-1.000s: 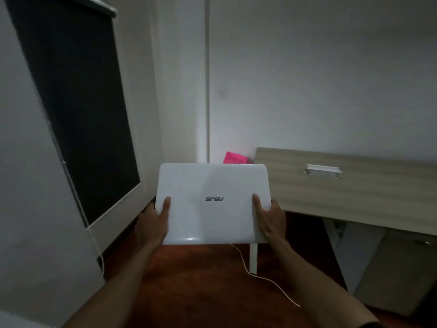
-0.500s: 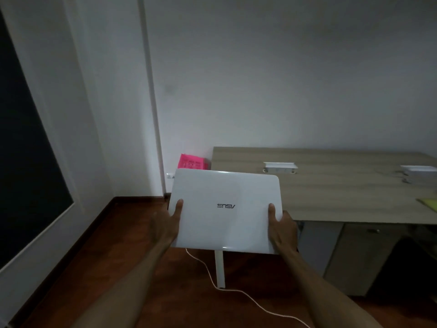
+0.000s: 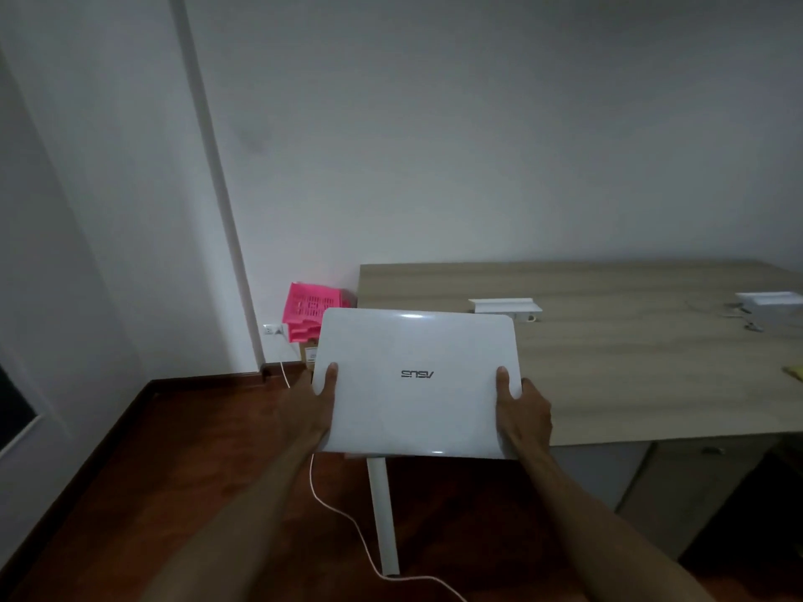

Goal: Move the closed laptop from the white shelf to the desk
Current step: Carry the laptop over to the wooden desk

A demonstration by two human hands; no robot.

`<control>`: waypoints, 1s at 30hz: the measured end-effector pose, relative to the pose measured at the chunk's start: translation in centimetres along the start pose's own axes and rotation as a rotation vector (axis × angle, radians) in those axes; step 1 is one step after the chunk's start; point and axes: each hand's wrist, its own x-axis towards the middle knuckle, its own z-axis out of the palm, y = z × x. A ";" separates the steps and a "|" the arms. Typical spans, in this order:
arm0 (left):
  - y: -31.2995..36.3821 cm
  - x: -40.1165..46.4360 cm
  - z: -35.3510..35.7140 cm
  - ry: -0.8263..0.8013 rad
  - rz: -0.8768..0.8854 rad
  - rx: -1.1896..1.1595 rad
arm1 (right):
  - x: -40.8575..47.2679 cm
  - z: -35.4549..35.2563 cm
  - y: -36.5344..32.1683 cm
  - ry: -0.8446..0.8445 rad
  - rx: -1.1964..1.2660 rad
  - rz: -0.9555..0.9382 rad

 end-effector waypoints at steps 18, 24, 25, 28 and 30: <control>-2.0 19.9 22.5 -0.071 -0.325 0.172 | 27.2 18.3 8.3 -0.199 -0.090 0.148; -4.8 22.9 27.0 -0.132 -0.468 0.148 | 29.3 23.4 11.6 -0.249 -0.099 0.247; -5.3 23.3 27.6 -0.139 -0.473 0.164 | 29.6 24.1 12.1 -0.252 -0.108 0.261; -6.7 24.4 29.3 -0.146 -0.467 0.224 | 30.2 26.1 13.9 -0.268 -0.170 0.286; -7.6 25.3 30.4 -0.136 -0.465 0.247 | 30.8 27.3 14.7 -0.282 -0.217 0.303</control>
